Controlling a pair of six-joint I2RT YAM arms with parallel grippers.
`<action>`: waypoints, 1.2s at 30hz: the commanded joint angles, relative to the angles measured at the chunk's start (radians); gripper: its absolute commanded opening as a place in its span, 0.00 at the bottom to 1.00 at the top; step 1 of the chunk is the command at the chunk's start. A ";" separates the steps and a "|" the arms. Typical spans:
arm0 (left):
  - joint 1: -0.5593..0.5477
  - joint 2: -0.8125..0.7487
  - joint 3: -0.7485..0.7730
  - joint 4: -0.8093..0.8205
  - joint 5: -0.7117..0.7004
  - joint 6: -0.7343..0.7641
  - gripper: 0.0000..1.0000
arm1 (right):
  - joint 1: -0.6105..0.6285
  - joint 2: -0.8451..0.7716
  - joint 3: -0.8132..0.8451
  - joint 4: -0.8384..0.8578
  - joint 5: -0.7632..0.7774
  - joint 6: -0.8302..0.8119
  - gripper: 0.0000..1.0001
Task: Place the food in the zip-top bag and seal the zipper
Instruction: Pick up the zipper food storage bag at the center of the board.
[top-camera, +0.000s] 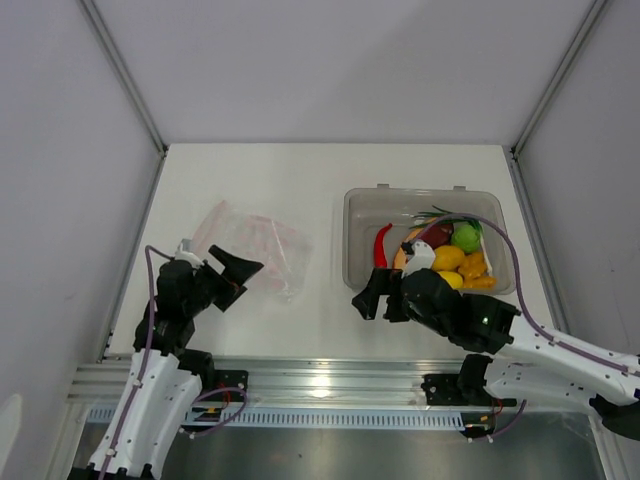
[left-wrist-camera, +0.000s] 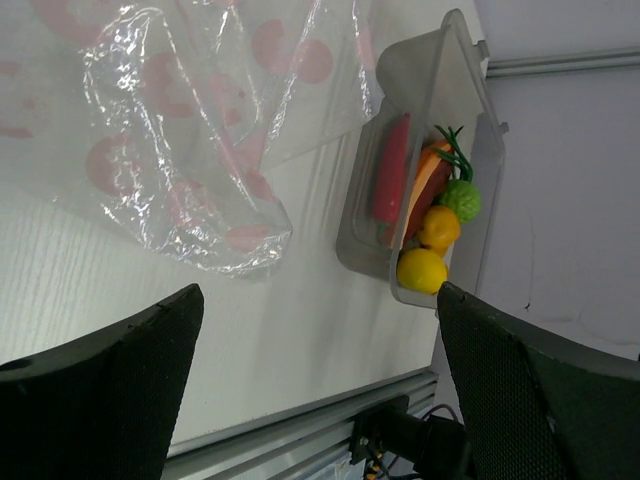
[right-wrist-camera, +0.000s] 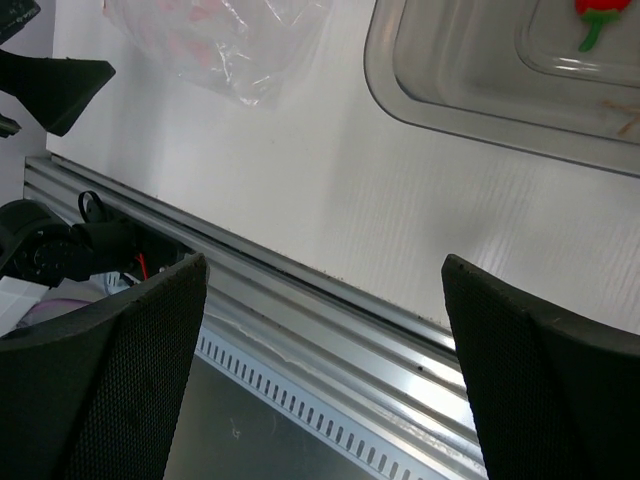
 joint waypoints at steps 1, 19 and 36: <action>-0.004 -0.034 0.072 -0.102 -0.006 0.042 0.99 | 0.006 0.065 0.064 0.099 0.013 -0.060 0.99; -0.004 -0.149 0.501 -0.572 -0.527 0.206 0.95 | -0.080 0.959 0.703 0.210 -0.371 -0.701 0.99; -0.004 -0.212 0.432 -0.621 -0.581 0.160 0.94 | -0.066 1.418 0.995 0.202 -0.463 -0.768 0.80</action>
